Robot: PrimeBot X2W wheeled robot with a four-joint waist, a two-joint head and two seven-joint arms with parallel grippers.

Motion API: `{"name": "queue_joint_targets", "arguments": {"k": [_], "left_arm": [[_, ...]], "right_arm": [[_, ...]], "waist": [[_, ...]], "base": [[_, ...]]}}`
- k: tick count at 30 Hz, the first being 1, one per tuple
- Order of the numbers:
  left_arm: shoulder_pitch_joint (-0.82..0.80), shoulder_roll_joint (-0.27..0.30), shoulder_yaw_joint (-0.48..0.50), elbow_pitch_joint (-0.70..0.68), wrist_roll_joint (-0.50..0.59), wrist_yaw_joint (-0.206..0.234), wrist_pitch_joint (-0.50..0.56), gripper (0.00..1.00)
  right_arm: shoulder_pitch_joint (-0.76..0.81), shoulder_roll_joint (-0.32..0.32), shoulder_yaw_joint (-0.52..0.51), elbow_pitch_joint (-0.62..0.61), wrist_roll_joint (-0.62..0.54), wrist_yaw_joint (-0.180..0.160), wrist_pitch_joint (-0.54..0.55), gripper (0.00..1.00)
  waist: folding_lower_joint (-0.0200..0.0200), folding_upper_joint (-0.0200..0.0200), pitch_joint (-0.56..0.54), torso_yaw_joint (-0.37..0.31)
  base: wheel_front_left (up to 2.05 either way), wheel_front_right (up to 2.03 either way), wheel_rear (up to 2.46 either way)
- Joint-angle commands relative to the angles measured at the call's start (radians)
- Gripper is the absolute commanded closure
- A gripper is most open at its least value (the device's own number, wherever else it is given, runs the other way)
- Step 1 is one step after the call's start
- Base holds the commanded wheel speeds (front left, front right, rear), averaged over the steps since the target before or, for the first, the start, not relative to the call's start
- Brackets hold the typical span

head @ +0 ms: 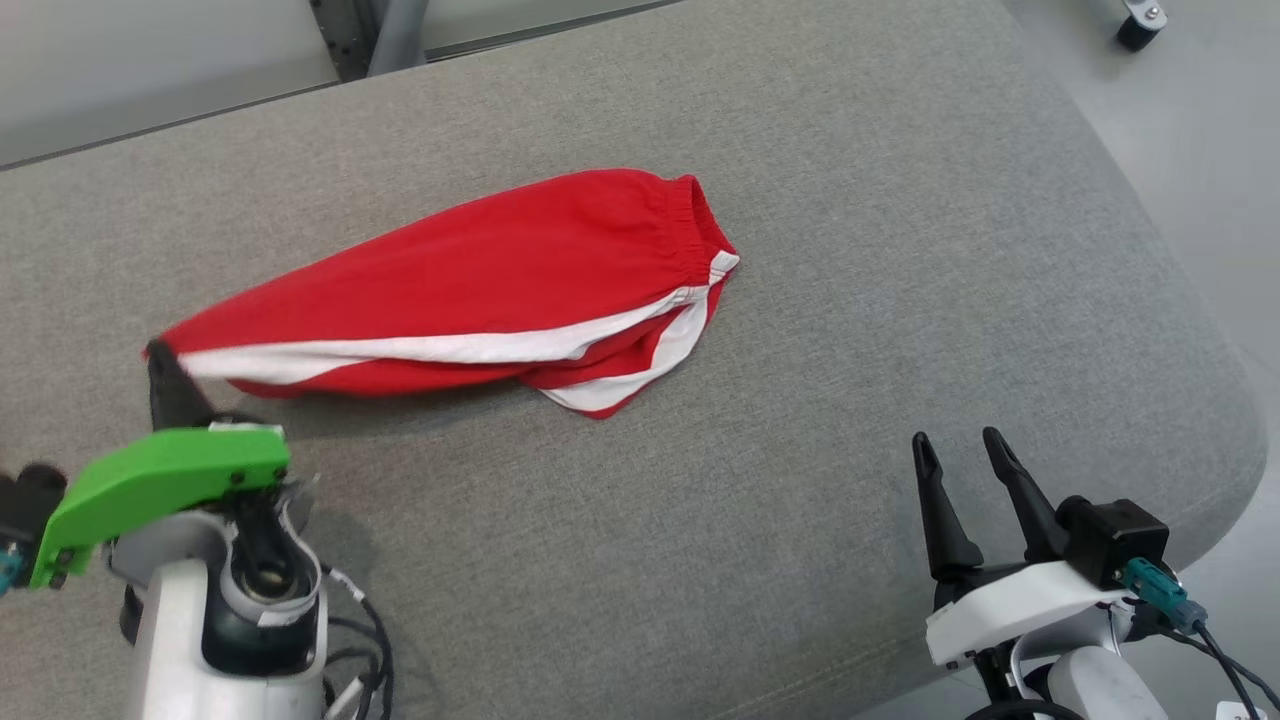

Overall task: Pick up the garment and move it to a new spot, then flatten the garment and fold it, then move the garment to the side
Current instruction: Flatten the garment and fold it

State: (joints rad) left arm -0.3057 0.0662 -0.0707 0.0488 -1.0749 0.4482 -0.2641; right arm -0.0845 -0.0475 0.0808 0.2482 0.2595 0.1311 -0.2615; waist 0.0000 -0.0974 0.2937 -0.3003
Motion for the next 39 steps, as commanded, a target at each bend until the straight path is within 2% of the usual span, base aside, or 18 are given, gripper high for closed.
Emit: {"name": "queue_joint_targets", "arguments": {"k": [1, 3, 4, 9, 13, 19, 20, 21, 28, 30, 32, 36, 39], "left_arm": [[0.032, -0.008, 0.037, 0.014, -0.004, -0.013, 0.0, 1.0], [0.093, -0.013, 0.06, 0.059, 0.018, -0.056, 0.0, 1.0], [0.116, -0.013, 0.078, 0.08, -0.006, -0.071, 0.0, 1.0], [0.194, -0.015, -0.001, 0.152, -0.088, -0.145, 0.0, 1.0], [0.224, -0.014, -0.045, 0.194, -0.104, -0.176, 0.0, 1.0], [0.225, -0.014, -0.079, 0.245, -0.04, -0.203, 0.0, 0.99], [0.218, -0.014, -0.088, 0.259, -0.007, -0.213, 0.0, 0.24], [0.214, -0.013, -0.085, 0.262, 0.008, -0.216, 0.0, 0.0], [0.221, -0.013, -0.051, 0.261, 0.118, -0.232, 0.0, 0.0], [0.237, -0.012, -0.008, 0.226, 0.213, -0.23, 0.0, 0.0], [0.243, -0.005, 0.02, 0.166, 0.362, -0.225, 0.0, 0.0], [0.212, -0.005, -0.042, 0.075, 0.588, -0.251, 0.0, 0.0], [0.152, -0.005, -0.149, 0.073, 0.686, -0.288, 0.004, 0.0]], "right_arm": [[0.009, -0.002, -0.002, 0.0, -0.009, -0.001, -0.001, 0.0], [0.02, -0.002, -0.007, 0.002, -0.017, -0.001, -0.001, 0.0], [0.021, -0.002, -0.008, 0.001, -0.021, -0.001, -0.001, 0.0], [0.021, -0.002, -0.017, 0.002, -0.054, -0.001, -0.001, 0.0], [0.018, -0.002, -0.021, -0.002, -0.07, -0.001, -0.001, 0.0], [0.019, -0.002, -0.017, -0.005, -0.083, -0.001, -0.001, 0.0], [0.017, -0.002, -0.016, -0.006, -0.085, -0.001, -0.001, 0.0], [0.018, -0.003, -0.015, -0.006, -0.085, -0.001, -0.001, 0.0], [0.027, -0.002, -0.017, -0.002, -0.083, -0.001, -0.001, 0.0], [0.031, -0.003, -0.022, -0.005, -0.082, -0.001, -0.001, 0.0], [0.037, -0.002, -0.032, -0.011, -0.082, -0.001, -0.001, 0.0], [0.039, -0.002, -0.033, -0.018, -0.081, -0.001, -0.001, 0.0], [0.032, -0.002, -0.031, -0.02, -0.079, -0.001, -0.001, 0.0]], "waist": [[0.0, 0.0, -0.002, 0.012], [0.0, 0.0, -0.006, 0.028], [0.0, 0.0, -0.007, 0.036], [0.0, 0.0, -0.017, 0.084], [0.0, 0.0, -0.021, 0.115], [0.0, 0.0, -0.023, 0.133], [0.0, 0.0, -0.02, 0.134], [0.0, 0.0, -0.019, 0.134], [0.0, 0.0, -0.018, 0.112], [0.0, 0.0, -0.022, 0.099], [0.0, 0.0, -0.023, 0.092], [0.0, 0.0, -0.018, 0.076], [0.0, 0.0, -0.011, 0.063]], "base": [[0.0, 0.0, 0.0], [0.0, 0.0, 0.0], [0.0, 0.0, 0.0], [0.0, 0.0, 0.0], [0.0, 0.0, 0.0], [0.0, 0.0, 0.0], [0.0, 0.0, 0.0], [0.0, 0.0, 0.0], [0.0, 0.0, 0.0], [0.0, 0.0, 0.0], [0.0, 0.0, 0.0], [0.0, 0.0, 0.0], [0.0, 0.0, 0.0]]}}
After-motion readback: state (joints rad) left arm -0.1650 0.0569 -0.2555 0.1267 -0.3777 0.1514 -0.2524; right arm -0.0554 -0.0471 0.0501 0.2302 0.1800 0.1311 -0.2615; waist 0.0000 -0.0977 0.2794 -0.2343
